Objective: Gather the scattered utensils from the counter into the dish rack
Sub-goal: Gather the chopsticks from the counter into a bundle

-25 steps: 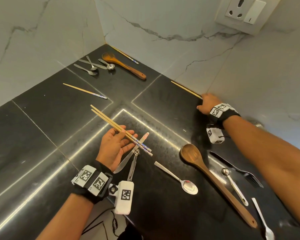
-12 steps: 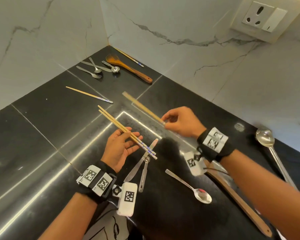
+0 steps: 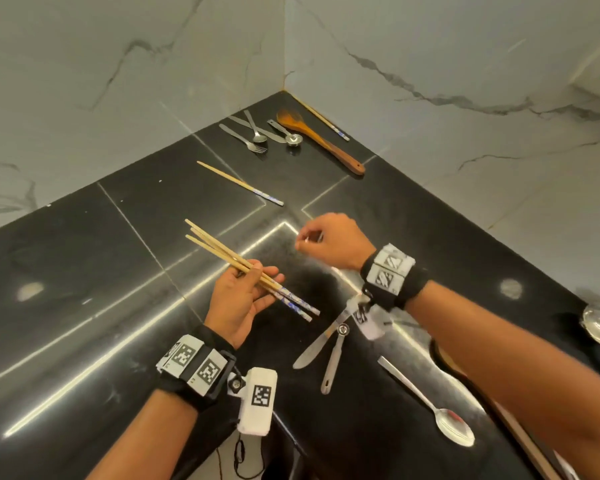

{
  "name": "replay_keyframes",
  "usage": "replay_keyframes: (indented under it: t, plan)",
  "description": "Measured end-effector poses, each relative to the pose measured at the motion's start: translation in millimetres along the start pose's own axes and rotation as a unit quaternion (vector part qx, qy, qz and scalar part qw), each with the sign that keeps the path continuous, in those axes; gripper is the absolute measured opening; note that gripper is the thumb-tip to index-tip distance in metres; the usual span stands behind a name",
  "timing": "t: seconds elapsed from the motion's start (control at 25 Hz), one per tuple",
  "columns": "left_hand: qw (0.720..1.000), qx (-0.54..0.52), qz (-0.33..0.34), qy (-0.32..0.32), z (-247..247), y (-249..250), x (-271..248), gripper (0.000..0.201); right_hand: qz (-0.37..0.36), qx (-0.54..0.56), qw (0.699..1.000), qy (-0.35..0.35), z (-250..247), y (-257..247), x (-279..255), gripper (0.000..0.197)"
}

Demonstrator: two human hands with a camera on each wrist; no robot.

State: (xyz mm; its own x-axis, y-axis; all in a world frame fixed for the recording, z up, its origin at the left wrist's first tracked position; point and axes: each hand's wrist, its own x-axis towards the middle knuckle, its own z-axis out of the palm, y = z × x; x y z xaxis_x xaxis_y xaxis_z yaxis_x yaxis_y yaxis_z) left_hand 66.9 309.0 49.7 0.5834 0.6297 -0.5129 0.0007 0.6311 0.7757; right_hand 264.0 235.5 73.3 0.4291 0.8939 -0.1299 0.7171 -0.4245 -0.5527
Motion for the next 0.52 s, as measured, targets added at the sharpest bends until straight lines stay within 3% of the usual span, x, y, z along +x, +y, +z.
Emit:
replay_keyframes:
  t: [0.24,0.4,0.52]
  plan:
    - [0.998,-0.001,0.018,0.065,-41.9,14.7,-1.0,0.012,-0.025,-0.184,0.982,-0.047,21.7,-9.3,139.5,0.046]
    - [0.997,-0.014,0.021,0.079,-55.8,17.4,0.1,0.015,0.016,-0.207,0.976,-0.057,39.2,-18.3,168.1,0.026]
    - [0.998,-0.013,0.014,0.064,-54.9,18.0,0.8,0.012,0.043,-0.181,0.98,-0.066,34.9,-11.6,159.6,0.023]
